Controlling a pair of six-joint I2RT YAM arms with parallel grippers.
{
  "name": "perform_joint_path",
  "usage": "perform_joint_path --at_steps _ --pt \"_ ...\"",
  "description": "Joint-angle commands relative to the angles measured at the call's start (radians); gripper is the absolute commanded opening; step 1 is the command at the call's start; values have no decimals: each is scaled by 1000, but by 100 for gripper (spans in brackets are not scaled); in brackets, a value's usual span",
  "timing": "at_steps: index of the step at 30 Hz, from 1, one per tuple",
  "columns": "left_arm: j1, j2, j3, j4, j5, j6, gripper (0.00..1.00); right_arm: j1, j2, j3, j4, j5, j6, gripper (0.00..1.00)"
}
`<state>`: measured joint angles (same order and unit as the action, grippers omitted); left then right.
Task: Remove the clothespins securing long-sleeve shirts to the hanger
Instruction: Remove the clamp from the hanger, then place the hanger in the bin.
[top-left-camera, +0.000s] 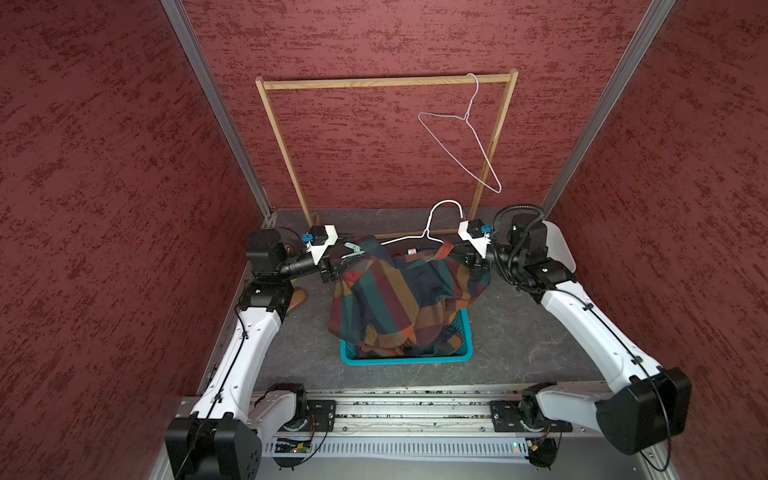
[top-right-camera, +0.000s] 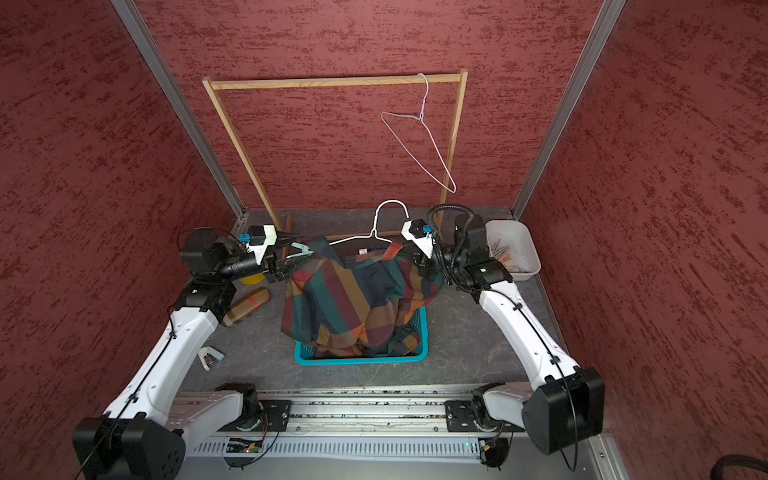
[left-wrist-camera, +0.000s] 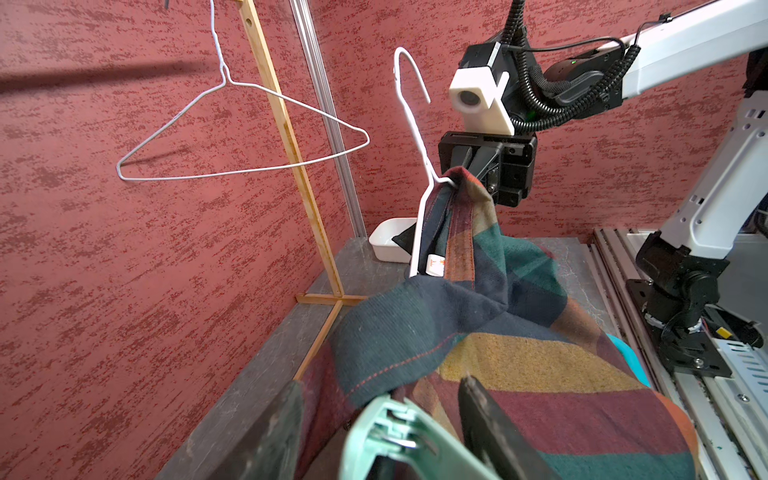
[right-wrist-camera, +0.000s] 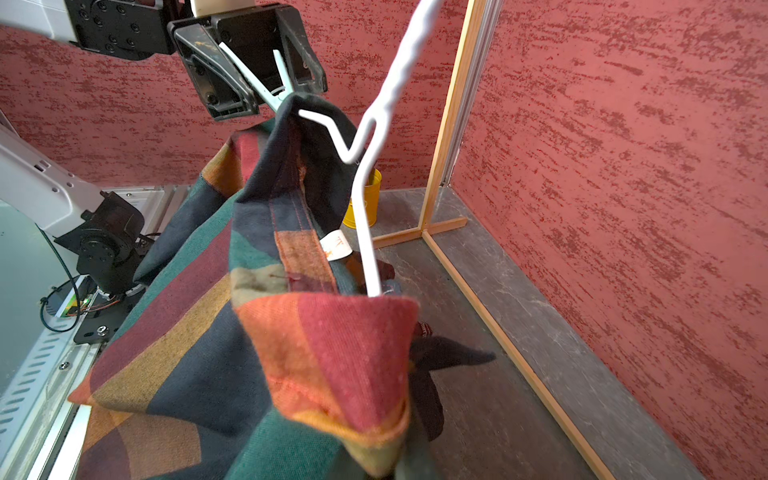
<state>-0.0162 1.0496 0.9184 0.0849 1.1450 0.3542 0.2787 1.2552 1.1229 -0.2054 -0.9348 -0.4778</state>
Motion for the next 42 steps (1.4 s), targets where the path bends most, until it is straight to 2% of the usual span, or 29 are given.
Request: perform_joint_path --at_steps 1,5,13,15,24,29,38,42 --pt "-5 -19 23 -1 11 2 54 5 2 31 36 -24 9 0" --pt "-5 -20 26 -5 10 2 42 5 6 31 35 -23 10 0" --pt "-6 -22 30 -11 5 2 5 7 17 34 30 -17 15 0" --pt "-7 -24 33 -13 0 2 0 7 25 41 15 -2 18 0" --pt "-5 -61 34 25 -32 -12 0 41 93 35 -71 136 63 0" --pt "-26 -95 33 67 -36 -38 0 92 111 -59 10 177 174 0" --pt "-163 -86 38 42 -161 0 0 204 130 -270 88 309 372 0" --pt "-241 -64 40 38 -257 25 0 217 102 -338 90 434 449 0"
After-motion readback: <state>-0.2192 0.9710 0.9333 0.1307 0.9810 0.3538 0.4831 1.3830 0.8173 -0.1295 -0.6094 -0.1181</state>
